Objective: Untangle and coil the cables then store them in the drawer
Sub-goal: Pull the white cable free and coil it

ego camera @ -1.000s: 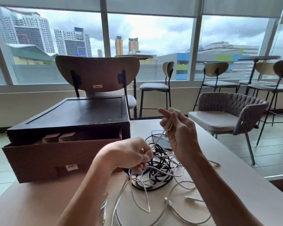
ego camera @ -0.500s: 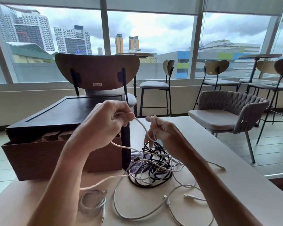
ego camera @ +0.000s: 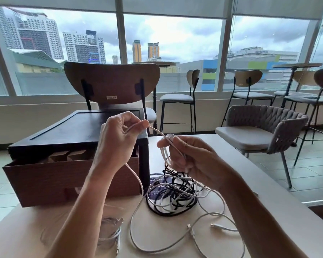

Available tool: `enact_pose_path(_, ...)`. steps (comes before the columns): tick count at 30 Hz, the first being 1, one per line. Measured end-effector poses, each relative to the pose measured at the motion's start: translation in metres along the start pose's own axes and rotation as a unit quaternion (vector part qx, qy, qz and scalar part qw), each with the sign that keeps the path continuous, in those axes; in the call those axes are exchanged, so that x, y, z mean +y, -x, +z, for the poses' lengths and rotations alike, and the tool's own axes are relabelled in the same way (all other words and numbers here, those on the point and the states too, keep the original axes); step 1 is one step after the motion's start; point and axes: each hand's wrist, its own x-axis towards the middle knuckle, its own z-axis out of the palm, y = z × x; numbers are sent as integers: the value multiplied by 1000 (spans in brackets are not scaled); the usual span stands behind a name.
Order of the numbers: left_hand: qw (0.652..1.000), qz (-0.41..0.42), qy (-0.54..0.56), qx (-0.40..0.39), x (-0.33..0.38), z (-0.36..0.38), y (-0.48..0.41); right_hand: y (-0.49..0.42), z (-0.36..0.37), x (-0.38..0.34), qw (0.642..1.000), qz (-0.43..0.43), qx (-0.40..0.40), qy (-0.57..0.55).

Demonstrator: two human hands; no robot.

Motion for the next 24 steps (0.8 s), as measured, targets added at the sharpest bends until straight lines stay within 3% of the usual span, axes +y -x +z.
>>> enact_pose_path(6, 999, -24, 11, -35, -9, 18, 2, -1, -1, -4, 989, -15, -52, -140)
enact_pose_path(14, 987, -25, -47, -150, -9, 24, 10, -5, -8, -2, 961, -27, 86, -261)
enact_pose_path(18, 977, -37, -72, -197, -7, 25, 12, -4, -10, 0, 941, -29, 83, -328)
enact_pose_path(24, 923, -94, -130, -349, 0, 21, 17, -7, -16, -2, 913, -83, 179, -357)
